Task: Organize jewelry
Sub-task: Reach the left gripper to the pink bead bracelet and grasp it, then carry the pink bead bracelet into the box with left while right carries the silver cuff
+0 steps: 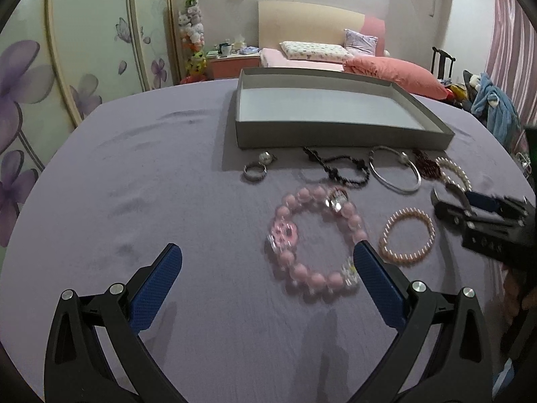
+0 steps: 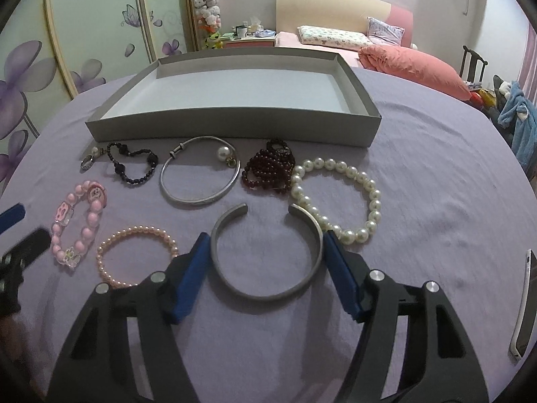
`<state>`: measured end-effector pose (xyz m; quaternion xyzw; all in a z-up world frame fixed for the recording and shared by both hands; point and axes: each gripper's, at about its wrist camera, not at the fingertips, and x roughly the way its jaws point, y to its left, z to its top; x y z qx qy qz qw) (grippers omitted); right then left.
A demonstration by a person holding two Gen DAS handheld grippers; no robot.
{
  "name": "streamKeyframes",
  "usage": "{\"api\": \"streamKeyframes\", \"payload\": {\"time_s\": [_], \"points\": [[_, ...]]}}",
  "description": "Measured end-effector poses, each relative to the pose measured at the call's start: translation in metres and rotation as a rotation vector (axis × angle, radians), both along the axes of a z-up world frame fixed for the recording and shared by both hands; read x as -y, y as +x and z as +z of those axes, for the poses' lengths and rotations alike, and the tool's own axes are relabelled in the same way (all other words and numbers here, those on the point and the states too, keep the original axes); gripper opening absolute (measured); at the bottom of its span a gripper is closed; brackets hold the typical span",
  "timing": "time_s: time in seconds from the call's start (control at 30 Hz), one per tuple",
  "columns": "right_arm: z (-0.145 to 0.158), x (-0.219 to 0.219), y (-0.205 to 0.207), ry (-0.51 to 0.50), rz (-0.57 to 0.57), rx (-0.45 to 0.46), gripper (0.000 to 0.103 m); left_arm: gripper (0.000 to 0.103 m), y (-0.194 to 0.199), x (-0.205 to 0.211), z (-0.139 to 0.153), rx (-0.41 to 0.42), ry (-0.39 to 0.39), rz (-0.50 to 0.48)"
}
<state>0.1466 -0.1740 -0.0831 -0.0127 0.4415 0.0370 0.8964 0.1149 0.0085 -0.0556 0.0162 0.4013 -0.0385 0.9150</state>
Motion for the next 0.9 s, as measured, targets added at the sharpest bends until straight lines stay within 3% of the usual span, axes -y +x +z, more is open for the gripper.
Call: {"api": "streamKeyframes", "payload": {"time_s": [0.33, 0.6, 0.67, 0.73, 0.9], "points": [[0.001, 0.004, 0.009, 0.004, 0.0, -0.001, 0.066, 0.059, 0.021, 0.007, -0.015, -0.067, 0.029, -0.016], [0.001, 0.004, 0.009, 0.004, 0.0, -0.001, 0.067, 0.049, 0.021, 0.004, -0.012, -0.066, 0.028, -0.012], [0.001, 0.004, 0.008, 0.004, 0.0, -0.001, 0.067, 0.04, 0.021, 0.004, -0.011, -0.062, 0.027, -0.011], [0.001, 0.004, 0.011, 0.004, -0.002, 0.0, 0.066, 0.023, 0.022, 0.005, -0.011, -0.059, 0.018, -0.016], [0.003, 0.008, 0.011, 0.039, 0.0, 0.008, 0.065, 0.023, 0.02, 0.003, -0.01, -0.059, 0.0, -0.022]]}}
